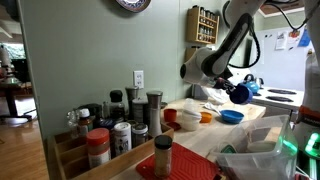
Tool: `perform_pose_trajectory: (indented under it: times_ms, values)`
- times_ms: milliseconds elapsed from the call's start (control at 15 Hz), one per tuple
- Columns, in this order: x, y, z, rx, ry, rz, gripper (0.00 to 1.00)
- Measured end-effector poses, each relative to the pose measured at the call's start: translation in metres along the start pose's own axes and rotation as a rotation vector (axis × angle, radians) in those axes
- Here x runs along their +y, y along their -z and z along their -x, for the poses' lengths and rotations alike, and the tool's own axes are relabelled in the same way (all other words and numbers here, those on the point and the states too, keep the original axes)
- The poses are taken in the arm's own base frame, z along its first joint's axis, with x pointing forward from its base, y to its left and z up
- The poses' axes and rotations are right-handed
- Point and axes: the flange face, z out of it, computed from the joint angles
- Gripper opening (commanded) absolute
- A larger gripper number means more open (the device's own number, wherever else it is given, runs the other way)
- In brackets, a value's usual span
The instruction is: Pour the contents of the big blue cup into the blue bowl
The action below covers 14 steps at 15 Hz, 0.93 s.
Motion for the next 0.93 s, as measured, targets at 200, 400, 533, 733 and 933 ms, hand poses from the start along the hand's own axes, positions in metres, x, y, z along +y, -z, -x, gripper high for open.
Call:
perform_pose_trajectory:
  times_ms: [200, 400, 533, 733, 933]
  values:
    - [-0.004, 0.002, 0.000, -0.045, 0.008, 0.029, 0.01]
    - [-0.008, 0.005, -0.001, -0.074, 0.016, 0.050, 0.01]
    - [-0.010, 0.008, -0.001, -0.089, 0.019, 0.065, 0.01]
    - [-0.011, 0.011, 0.002, -0.123, 0.007, 0.101, 0.01]
    - [-0.012, 0.014, 0.004, -0.159, -0.011, 0.151, 0.01]
